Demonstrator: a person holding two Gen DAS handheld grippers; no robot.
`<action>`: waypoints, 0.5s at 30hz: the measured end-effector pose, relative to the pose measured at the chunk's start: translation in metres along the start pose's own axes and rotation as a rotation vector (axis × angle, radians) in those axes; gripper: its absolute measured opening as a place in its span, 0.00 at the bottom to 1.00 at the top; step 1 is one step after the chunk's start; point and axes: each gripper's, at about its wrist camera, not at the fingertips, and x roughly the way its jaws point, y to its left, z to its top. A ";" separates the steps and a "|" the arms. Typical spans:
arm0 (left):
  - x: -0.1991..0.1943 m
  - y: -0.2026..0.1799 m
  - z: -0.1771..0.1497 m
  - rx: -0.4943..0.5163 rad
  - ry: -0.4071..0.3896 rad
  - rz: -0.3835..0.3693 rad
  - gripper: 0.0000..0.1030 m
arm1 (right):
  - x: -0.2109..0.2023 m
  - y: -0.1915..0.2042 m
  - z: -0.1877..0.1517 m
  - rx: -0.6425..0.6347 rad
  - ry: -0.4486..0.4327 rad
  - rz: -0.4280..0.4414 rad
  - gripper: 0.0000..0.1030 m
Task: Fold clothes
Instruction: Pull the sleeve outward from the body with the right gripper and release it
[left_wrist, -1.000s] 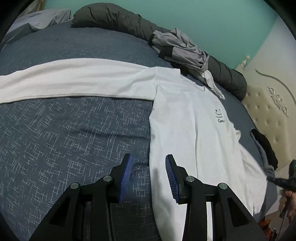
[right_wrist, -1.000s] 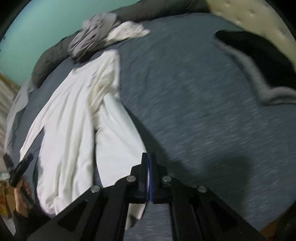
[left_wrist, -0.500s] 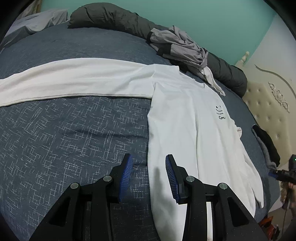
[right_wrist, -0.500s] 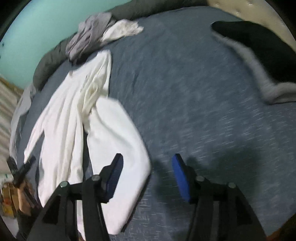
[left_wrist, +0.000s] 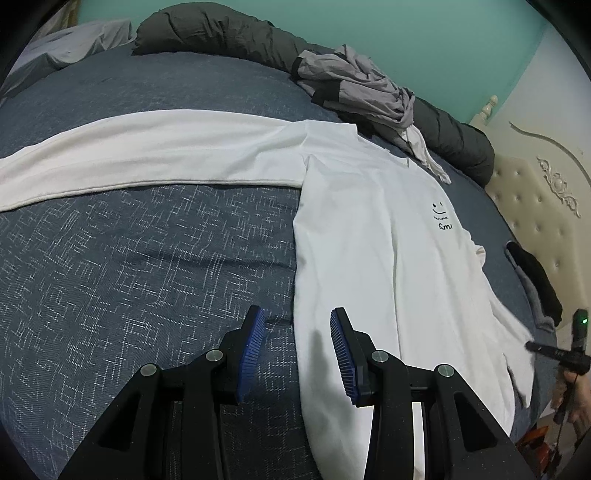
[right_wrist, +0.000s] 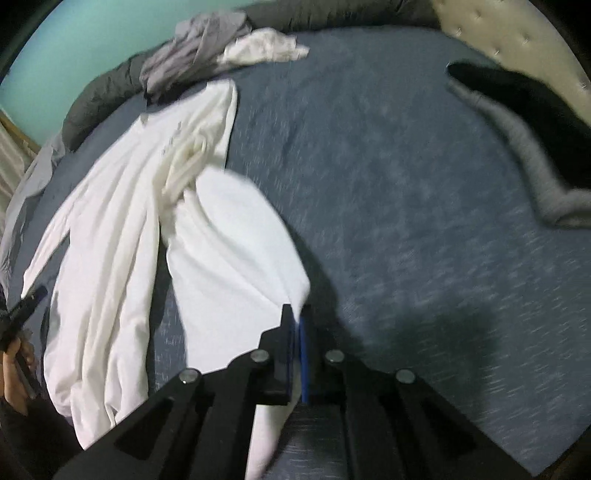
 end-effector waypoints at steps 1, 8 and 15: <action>0.000 0.000 0.000 -0.001 0.000 0.000 0.40 | -0.007 -0.005 0.005 0.010 -0.021 -0.016 0.02; -0.001 0.000 0.000 0.003 -0.004 0.012 0.41 | -0.050 -0.044 0.050 0.055 -0.118 -0.134 0.02; 0.001 0.000 0.000 0.012 0.002 0.025 0.41 | -0.075 -0.073 0.099 0.076 -0.170 -0.235 0.02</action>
